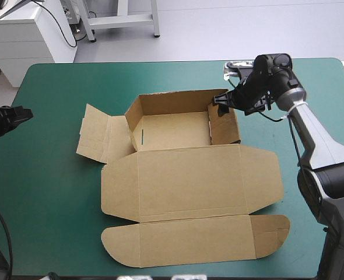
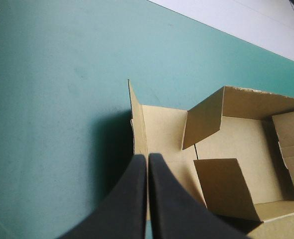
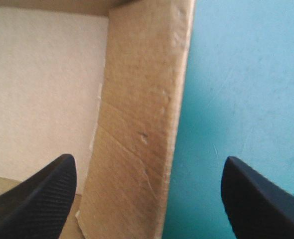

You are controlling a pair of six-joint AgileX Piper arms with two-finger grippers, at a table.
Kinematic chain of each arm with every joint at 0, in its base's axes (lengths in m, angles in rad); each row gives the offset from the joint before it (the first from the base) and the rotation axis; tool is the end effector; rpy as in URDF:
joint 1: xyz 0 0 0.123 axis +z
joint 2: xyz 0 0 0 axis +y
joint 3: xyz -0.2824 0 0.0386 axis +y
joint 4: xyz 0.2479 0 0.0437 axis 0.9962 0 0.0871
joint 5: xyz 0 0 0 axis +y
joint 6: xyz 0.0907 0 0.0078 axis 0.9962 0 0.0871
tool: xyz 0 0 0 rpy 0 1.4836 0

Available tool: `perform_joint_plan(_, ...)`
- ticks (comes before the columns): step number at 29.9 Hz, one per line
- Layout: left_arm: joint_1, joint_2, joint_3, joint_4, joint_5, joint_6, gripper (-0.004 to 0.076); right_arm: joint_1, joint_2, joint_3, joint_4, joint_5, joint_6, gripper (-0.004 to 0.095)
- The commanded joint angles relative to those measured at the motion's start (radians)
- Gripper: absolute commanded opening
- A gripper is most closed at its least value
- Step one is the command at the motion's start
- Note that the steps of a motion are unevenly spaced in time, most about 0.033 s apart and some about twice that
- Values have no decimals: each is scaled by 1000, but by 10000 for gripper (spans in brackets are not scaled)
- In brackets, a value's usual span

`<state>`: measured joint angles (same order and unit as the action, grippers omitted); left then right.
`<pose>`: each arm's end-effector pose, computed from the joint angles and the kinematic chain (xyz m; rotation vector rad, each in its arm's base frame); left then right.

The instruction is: Fold the box

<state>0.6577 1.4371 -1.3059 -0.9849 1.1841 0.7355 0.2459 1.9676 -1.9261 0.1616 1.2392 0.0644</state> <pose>0.2679 0.1181 0.3708 -0.1690 2.1930 -0.6488 0.4114 0.1175 0.3184 -0.2193 2.7697 0.3059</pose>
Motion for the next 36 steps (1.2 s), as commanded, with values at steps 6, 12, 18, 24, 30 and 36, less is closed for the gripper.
perform_joint_plan(6, 2, -39, -25, -68, -5, 1, -8, 27, -33, 93, -36, -23, 12, 735)
perform_joint_plan(12, 2, -39, -25, -68, -3, 3, -8, 27, -21, 95, -56, -8, 12, 526)
perform_joint_plan(18, 2, -39, -25, -68, -5, 17, -8, 27, -21, 95, -95, -30, 26, -22)
perform_joint_plan(24, 2, -39, -25, -66, -1, 17, -8, 27, -21, 93, -88, -52, -11, -11)
perform_joint_plan(30, 2, -39, -25, -60, 34, 19, -8, 27, -23, 35, -76, -71, -15, -21)
perform_joint_plan(36, 2, -39, -25, -72, 19, 17, -8, -10, -23, -111, -72, 6, -101, -21)
